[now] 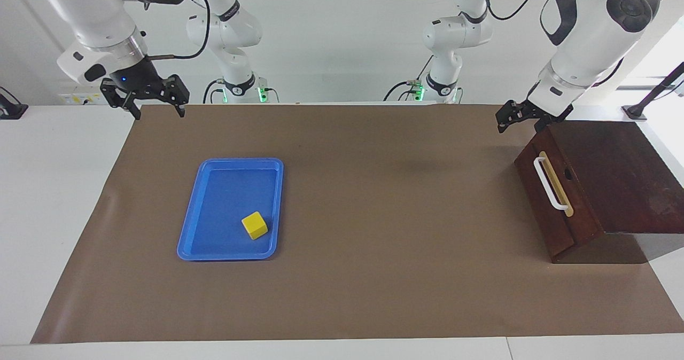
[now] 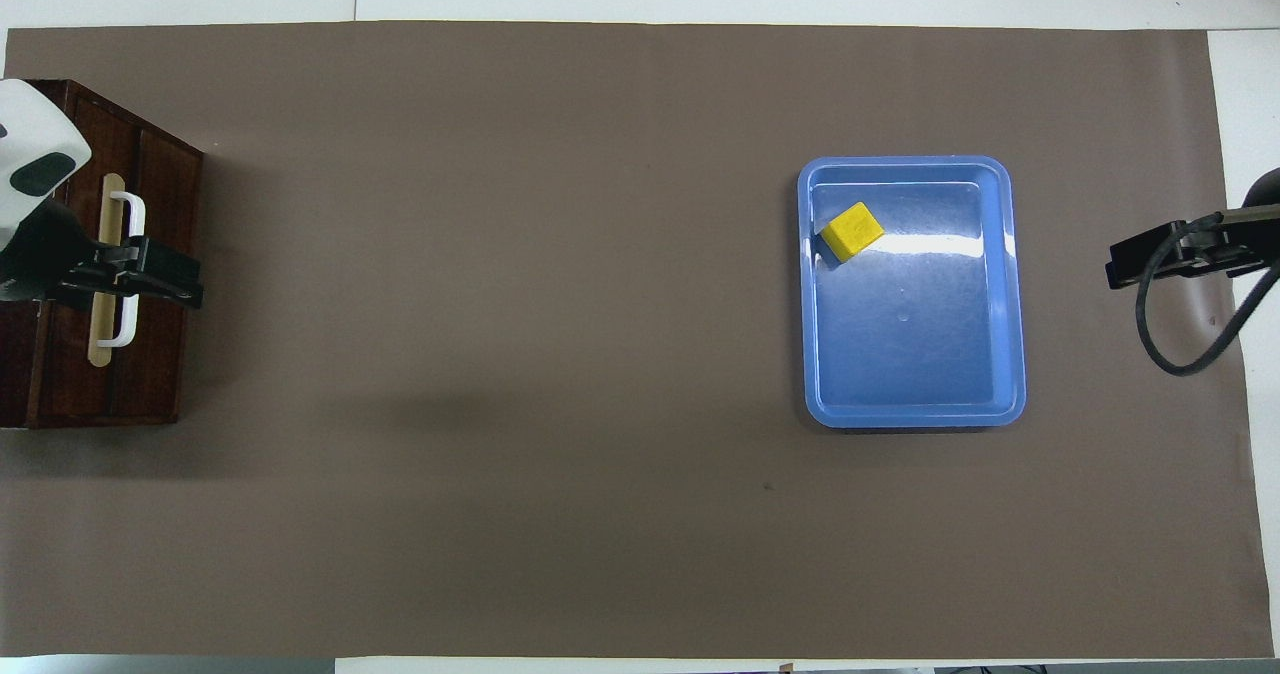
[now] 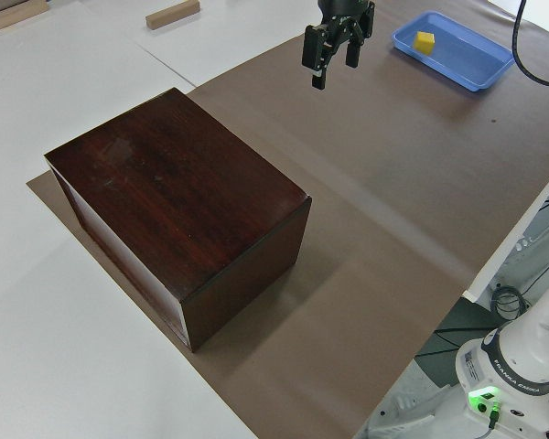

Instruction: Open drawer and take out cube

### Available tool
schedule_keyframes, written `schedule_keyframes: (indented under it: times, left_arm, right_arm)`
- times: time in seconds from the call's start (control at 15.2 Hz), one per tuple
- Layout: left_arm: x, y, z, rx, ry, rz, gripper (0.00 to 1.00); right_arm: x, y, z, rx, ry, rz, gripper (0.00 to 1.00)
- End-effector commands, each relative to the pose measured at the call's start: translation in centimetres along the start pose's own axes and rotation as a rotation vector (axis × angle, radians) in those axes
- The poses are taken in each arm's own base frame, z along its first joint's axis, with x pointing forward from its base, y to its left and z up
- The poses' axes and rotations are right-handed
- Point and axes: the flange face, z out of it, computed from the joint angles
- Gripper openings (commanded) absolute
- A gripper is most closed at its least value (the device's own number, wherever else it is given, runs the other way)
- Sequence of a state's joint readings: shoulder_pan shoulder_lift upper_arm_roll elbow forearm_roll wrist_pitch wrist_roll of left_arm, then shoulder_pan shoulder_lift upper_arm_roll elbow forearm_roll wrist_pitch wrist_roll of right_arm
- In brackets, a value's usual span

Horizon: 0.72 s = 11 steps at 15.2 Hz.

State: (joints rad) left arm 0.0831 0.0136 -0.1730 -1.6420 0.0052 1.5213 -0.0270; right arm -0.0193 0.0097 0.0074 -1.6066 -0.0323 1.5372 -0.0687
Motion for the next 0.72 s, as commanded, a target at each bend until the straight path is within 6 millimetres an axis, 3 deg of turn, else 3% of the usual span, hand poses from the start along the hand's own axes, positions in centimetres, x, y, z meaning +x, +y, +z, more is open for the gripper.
schedule_keyframes:
  times: [0.0,0.66]
  left_arm:
    - [-0.5,-0.2,-0.9,-0.007,0.013,-0.009,1.0]
    - [-0.5,0.6,-0.9,-0.007,0.068,0.001,1.0]
  right_arm:
    - [-0.2,0.4,1.5,-0.011,-0.012,0.029,1.0]
    - [-0.1,0.7,0.8,0.041,0.012,0.036,1.0]
